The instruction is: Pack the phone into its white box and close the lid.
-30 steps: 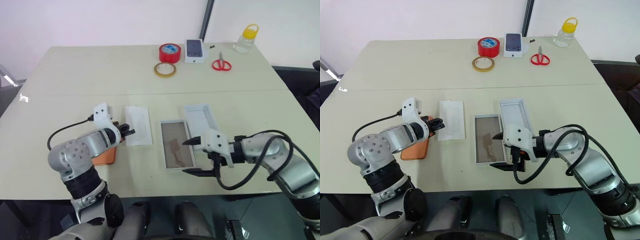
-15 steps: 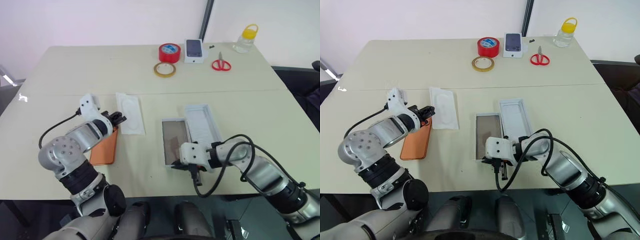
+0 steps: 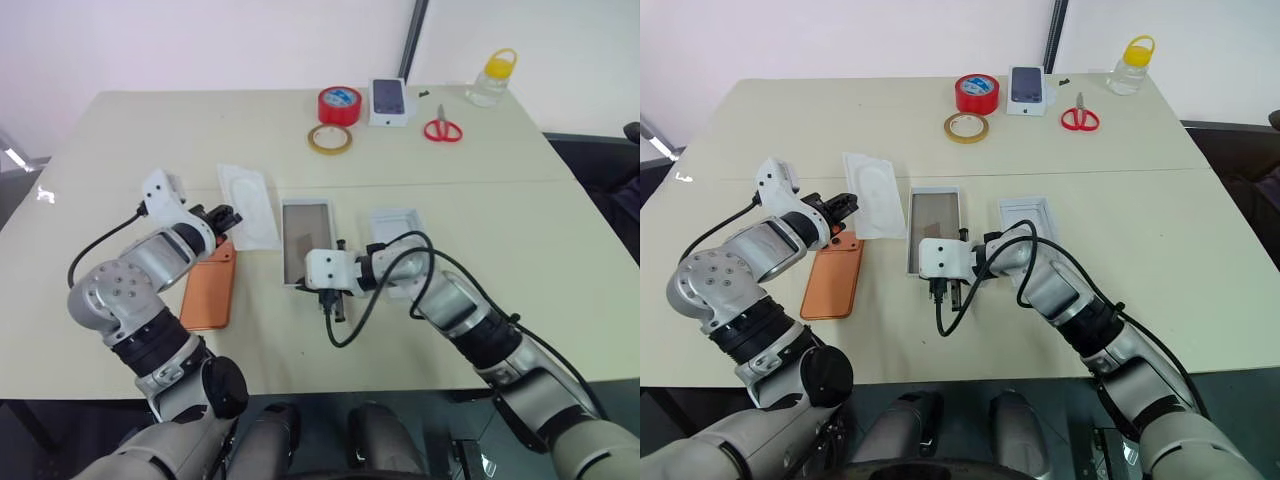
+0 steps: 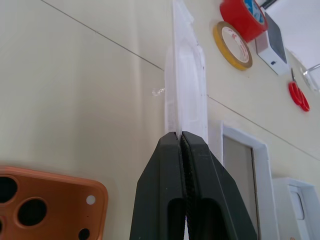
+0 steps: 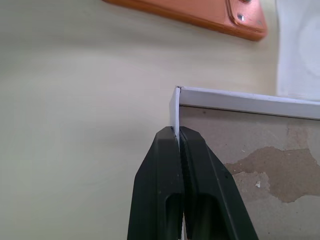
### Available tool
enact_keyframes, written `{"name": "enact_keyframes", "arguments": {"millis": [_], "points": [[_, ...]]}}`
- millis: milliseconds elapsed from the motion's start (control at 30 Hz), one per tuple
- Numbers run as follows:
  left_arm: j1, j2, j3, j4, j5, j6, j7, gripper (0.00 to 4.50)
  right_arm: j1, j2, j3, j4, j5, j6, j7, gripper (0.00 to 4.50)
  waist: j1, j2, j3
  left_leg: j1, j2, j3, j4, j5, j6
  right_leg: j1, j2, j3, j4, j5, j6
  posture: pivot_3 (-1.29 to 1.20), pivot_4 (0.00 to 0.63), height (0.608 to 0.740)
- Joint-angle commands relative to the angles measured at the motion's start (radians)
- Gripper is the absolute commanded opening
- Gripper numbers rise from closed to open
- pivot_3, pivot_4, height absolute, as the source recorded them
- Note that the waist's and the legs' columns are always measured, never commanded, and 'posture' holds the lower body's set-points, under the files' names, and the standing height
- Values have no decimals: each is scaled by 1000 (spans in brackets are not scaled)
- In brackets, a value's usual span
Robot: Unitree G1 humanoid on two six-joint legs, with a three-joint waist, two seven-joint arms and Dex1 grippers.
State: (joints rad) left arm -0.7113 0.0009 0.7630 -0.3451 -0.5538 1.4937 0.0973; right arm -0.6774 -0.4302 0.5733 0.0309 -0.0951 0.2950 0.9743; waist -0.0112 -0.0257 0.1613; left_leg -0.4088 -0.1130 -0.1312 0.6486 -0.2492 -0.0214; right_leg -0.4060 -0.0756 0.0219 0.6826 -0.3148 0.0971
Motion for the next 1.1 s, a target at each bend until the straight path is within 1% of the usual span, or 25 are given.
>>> {"name": "enact_keyframes", "arguments": {"millis": [33,100,167,300,467,633,800,1100], "points": [[-10,-4,-3,-43,-13,-10,0,0,-8,-9,-44,-21,3,-37,5,915,-1,0,0,0,0,0,0,0,0,0,0,0,0,0,0,0,150,740],[-6,-19,-6,-55,-14,-1,3,0,-1,-19,-93,-55,35,-14,2,1820,-2,0,0,0,0,0,0,0,0,0,0,0,0,0,0,0,150,740],[-9,-35,-8,-68,-20,15,1,0,9,-37,-153,-99,72,17,7,2860,-2,0,0,0,0,0,0,0,0,0,0,0,0,0,0,0,150,740],[-30,-84,-11,-94,-39,61,-11,0,38,-108,-269,-164,138,81,25,2860,-1,0,0,0,0,0,0,0,0,0,0,0,0,0,0,0,150,740],[-35,-174,-8,-104,-44,120,-4,0,84,-191,-344,-179,146,97,17,2860,-3,0,0,0,0,0,0,0,0,0,0,0,0,0,0,0,150,740],[10,-217,-28,-85,-38,121,8,0,108,-209,-366,-189,147,114,-5,2860,-6,0,0,0,2,1,-1,0,0,-1,2,1,1,0,0,0,150,740],[7,-258,0,-72,-58,121,12,0,123,-210,-367,-201,152,121,-18,2860,1,0,0,0,1,1,0,0,0,0,2,1,0,0,0,0,150,740],[20,-260,-15,-30,-70,119,-10,0,130,-189,-350,-200,154,126,-30,2860,-1,0,0,0,1,1,-1,0,0,0,2,1,0,0,0,0,150,740]]}}
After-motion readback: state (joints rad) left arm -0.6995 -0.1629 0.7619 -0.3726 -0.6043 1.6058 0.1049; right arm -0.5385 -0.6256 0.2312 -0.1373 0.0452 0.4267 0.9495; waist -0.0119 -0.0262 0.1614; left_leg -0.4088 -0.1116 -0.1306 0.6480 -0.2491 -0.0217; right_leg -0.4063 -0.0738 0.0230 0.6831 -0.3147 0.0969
